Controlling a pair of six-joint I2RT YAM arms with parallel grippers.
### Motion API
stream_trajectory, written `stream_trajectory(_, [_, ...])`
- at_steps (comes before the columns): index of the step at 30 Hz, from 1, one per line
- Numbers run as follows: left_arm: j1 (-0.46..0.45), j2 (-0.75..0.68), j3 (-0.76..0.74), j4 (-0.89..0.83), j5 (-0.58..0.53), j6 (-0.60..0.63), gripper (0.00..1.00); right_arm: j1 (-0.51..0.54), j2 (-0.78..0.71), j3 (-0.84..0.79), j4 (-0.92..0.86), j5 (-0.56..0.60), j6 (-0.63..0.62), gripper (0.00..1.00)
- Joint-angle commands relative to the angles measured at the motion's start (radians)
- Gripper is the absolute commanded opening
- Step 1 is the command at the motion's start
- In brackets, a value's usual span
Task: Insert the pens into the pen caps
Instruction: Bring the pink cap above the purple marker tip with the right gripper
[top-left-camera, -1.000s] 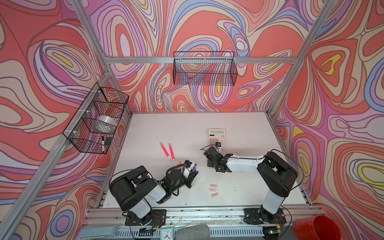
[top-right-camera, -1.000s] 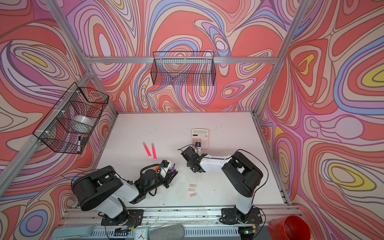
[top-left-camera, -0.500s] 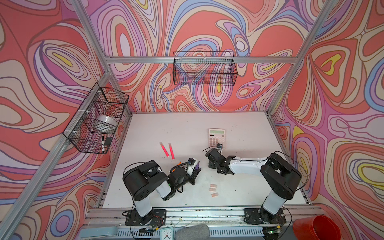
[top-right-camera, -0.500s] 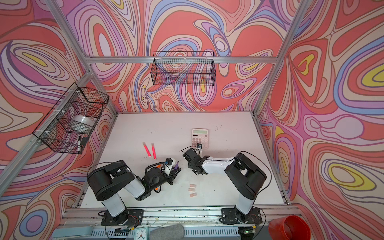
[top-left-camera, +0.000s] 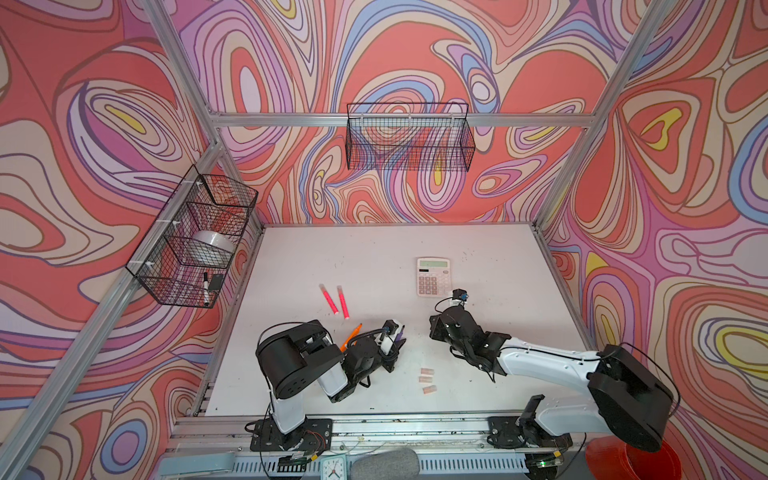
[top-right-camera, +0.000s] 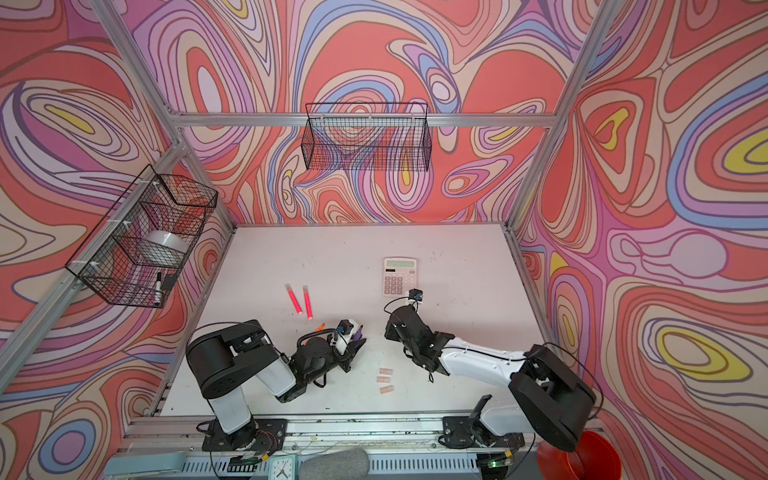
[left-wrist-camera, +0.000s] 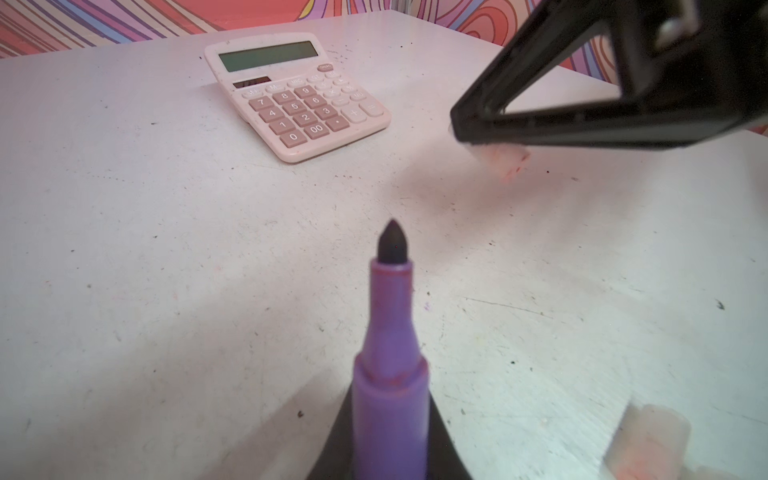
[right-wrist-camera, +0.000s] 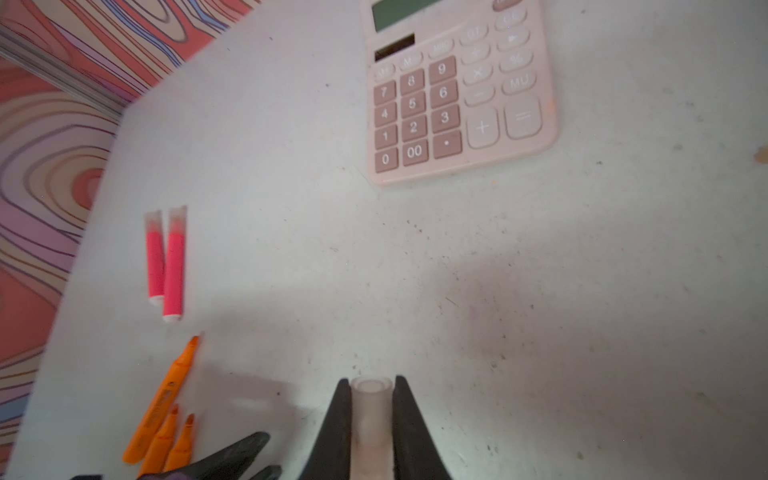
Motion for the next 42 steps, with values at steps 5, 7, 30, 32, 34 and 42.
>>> stream_trajectory(5, [-0.006, -0.095, -0.029, 0.060, 0.060, -0.012, 0.00, 0.067, -0.101, -0.086, 0.325, -0.003, -0.011, 0.00])
stream_trajectory(7, [-0.007, -0.119, -0.037, 0.059, 0.080, -0.022, 0.00, 0.100, -0.081, -0.083, 0.386, 0.001, -0.029, 0.00])
stream_trajectory(30, [-0.008, -0.215, -0.069, 0.058, 0.090, -0.071, 0.00, 0.220, 0.113, -0.060, 0.747, 0.015, -0.079, 0.00])
stream_trajectory(32, [-0.009, -0.217, -0.069, 0.059, 0.088, -0.074, 0.00, 0.229, 0.120, -0.059, 0.748, 0.019, -0.080, 0.00])
stream_trajectory(34, [-0.009, -0.221, -0.069, 0.058, 0.086, -0.074, 0.00, 0.232, 0.130, -0.056, 0.748, 0.024, -0.082, 0.00])
stream_trajectory(42, [-0.008, -0.232, -0.072, 0.057, 0.088, -0.075, 0.00, 0.236, 0.146, -0.045, 0.740, 0.058, -0.099, 0.00])
